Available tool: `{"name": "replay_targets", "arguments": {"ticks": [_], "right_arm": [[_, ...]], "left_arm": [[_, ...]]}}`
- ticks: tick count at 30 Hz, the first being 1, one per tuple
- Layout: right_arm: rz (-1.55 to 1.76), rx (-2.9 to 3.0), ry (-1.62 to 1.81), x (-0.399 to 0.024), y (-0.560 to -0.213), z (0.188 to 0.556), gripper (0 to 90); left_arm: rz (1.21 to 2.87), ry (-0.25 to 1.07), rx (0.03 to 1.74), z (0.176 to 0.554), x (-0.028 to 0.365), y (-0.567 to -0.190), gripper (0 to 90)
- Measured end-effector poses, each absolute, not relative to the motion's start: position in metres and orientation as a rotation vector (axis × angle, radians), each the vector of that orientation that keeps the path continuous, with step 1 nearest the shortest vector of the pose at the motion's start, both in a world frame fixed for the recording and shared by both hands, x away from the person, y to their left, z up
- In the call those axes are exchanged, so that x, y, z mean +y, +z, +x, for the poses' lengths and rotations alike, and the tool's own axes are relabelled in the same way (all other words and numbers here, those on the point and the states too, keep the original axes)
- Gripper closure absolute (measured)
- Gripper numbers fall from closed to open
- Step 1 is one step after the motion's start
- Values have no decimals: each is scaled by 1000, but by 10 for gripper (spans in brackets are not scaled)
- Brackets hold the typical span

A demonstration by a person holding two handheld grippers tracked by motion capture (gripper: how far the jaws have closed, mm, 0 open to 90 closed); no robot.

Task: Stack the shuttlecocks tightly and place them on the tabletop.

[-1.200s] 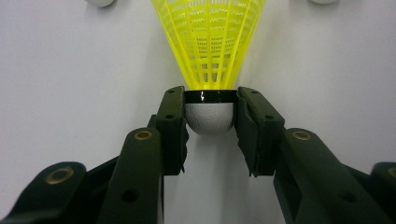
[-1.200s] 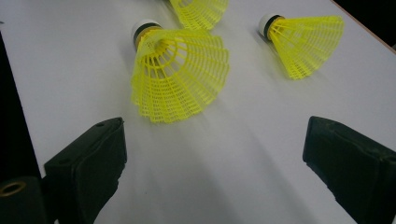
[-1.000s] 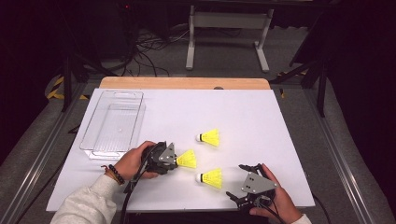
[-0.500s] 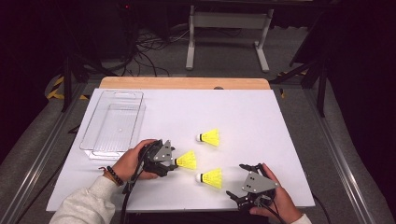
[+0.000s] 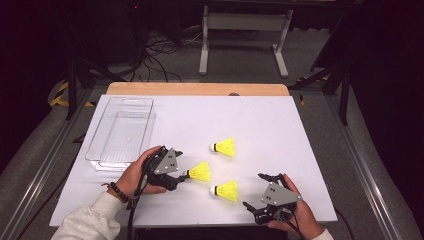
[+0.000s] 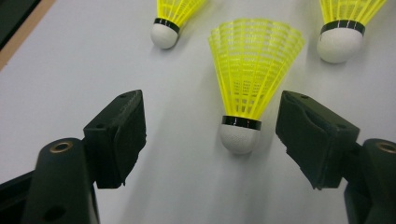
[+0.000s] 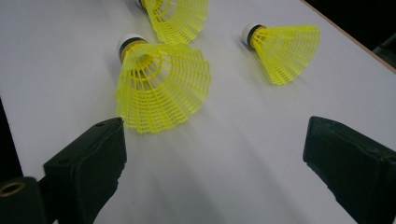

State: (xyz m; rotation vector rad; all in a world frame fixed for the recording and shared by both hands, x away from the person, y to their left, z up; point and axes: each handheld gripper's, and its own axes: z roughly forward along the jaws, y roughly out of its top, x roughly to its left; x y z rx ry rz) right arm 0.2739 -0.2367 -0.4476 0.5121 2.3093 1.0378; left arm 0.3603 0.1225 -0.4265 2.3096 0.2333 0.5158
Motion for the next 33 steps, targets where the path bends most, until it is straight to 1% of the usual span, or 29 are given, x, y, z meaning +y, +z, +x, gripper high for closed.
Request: {"name": "replay_targets", "arguments": {"ticks": [10, 16, 23, 29, 33], "right_arm": [[541, 2264, 1067, -239, -444, 274, 69], [549, 2244, 1080, -240, -442, 273, 70], [558, 2219, 1096, -240, -440, 273, 70], [565, 2197, 1107, -242, -438, 273, 71], [566, 2188, 1118, -242, -437, 272, 87]], "left_arm": [[2211, 536, 251, 353, 134, -417, 168], [2137, 561, 264, 347, 143, -411, 152], [2095, 594, 283, 341, 151, -408, 132], [2070, 597, 286, 333, 158, -407, 96], [2061, 596, 284, 328, 161, -408, 86]]}}
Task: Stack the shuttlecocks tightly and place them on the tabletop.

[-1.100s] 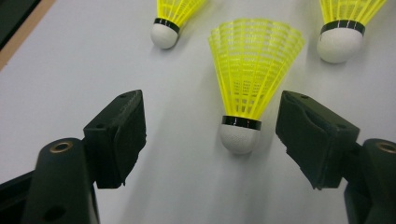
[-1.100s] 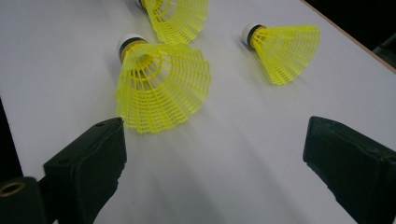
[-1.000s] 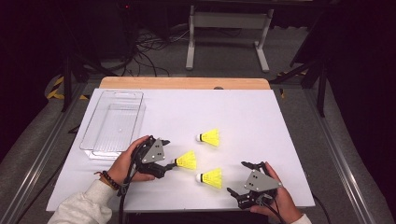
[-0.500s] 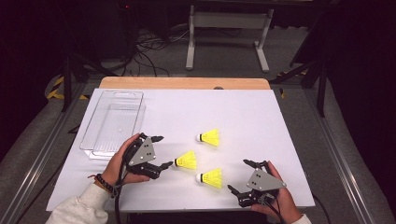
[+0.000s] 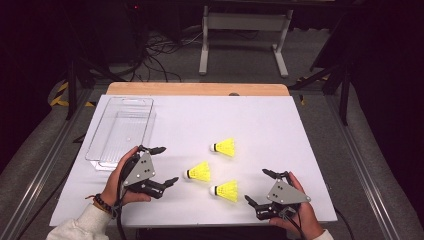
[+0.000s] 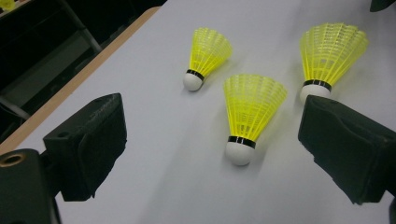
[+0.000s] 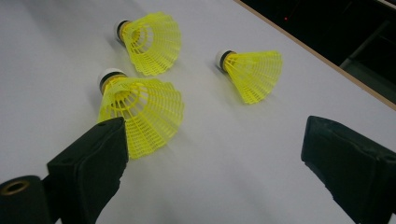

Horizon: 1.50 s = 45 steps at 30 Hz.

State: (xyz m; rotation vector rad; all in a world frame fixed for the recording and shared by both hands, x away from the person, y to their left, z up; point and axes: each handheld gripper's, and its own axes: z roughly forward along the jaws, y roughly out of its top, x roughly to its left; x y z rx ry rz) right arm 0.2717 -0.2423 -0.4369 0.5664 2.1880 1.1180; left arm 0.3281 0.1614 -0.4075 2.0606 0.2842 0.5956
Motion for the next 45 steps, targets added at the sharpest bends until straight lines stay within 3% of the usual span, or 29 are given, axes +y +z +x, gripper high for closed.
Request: {"name": "replay_targets", "arguments": {"ticks": [8, 12, 21, 23, 31, 36, 45], "right_arm": [[566, 2179, 1135, -241, -435, 270, 117], [582, 2221, 1146, -241, -435, 270, 195], [598, 2285, 1188, -240, -436, 271, 159], [579, 2314, 1206, -239, -435, 270, 232], [577, 2341, 1221, -237, -434, 268, 208], [588, 2339, 1198, -235, -435, 269, 139], [577, 2353, 1175, -226, -438, 267, 146]], "left_arm": [[2073, 588, 275, 318, 163, -417, 80], [2067, 616, 281, 312, 166, -422, 74], [2034, 613, 329, 301, 180, -428, 66], [2035, 615, 346, 300, 184, -430, 61], [2036, 605, 386, 293, 198, -437, 45], [2038, 606, 411, 289, 209, -440, 39], [2036, 588, 451, 283, 220, -445, 39]]}}
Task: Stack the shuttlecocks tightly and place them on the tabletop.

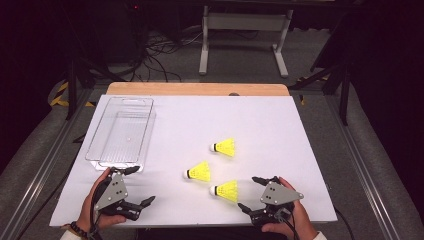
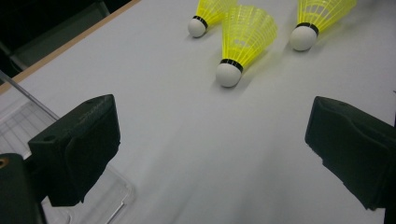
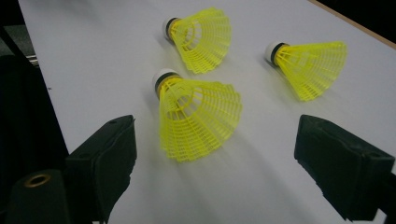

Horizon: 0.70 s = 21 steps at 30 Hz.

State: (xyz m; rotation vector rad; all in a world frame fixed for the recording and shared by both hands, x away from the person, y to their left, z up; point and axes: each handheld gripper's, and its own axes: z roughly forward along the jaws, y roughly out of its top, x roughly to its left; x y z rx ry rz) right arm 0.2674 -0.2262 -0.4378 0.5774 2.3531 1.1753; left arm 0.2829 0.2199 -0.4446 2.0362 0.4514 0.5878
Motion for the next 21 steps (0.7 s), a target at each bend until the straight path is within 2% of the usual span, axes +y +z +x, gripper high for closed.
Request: {"name": "replay_targets", "arguments": {"ticks": [6, 9, 21], "right_arm": [[569, 2402, 1172, -219, -442, 268, 186], [576, 2423, 1169, -216, -445, 270, 146], [579, 2513, 1132, -198, -455, 275, 121]], "left_arm": [[2033, 559, 469, 282, 223, -446, 38], [2044, 558, 469, 282, 222, -447, 34], [2053, 535, 480, 282, 223, -449, 34]]}}
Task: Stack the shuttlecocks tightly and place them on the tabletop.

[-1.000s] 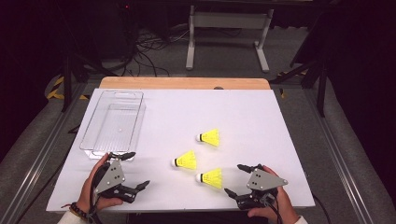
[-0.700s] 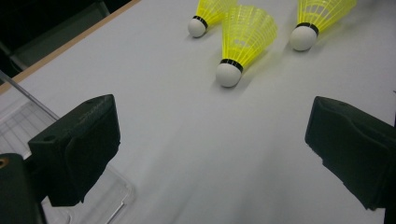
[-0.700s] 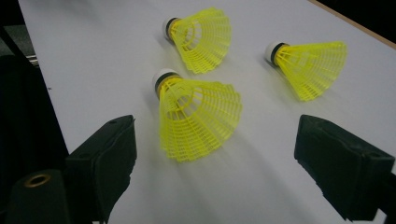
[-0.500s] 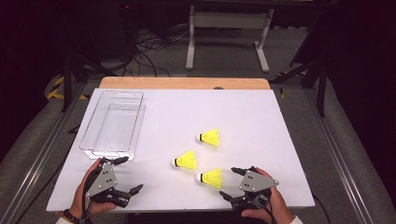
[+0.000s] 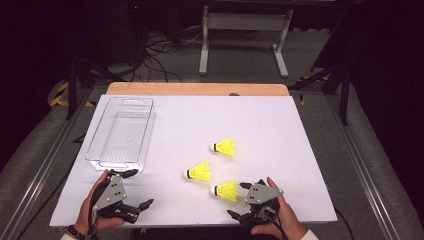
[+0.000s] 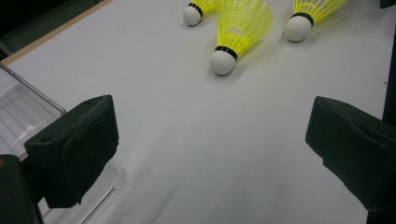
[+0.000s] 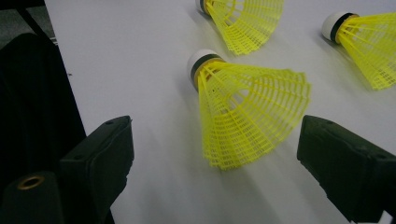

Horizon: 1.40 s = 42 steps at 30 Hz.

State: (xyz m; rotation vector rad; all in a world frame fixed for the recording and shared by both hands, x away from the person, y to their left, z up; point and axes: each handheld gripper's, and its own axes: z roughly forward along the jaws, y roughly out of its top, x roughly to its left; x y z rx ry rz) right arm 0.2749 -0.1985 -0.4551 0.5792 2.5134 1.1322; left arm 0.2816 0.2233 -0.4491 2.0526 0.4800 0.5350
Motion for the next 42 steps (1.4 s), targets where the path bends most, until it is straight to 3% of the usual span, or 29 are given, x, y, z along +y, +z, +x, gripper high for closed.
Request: {"name": "replay_targets", "arguments": {"ticks": [2, 8, 10, 15, 22, 23, 42], "right_arm": [[581, 2511, 1130, -197, -456, 275, 130], [576, 2525, 1148, -197, -456, 275, 368], [567, 2535, 1160, -197, -456, 274, 392], [564, 2553, 1170, -195, -456, 275, 616], [533, 2553, 1172, -192, -455, 274, 793], [522, 2552, 1158, -191, -455, 274, 866], [494, 2515, 1176, -196, -450, 274, 900]], "left_arm": [[2054, 535, 479, 282, 224, -449, 33], [2050, 535, 489, 282, 224, -449, 34], [2049, 532, 492, 282, 224, -450, 34], [2051, 527, 495, 282, 223, -450, 37], [2050, 505, 501, 285, 221, -451, 38], [2051, 504, 502, 285, 221, -451, 38], [2038, 506, 502, 285, 222, -450, 37]]}}
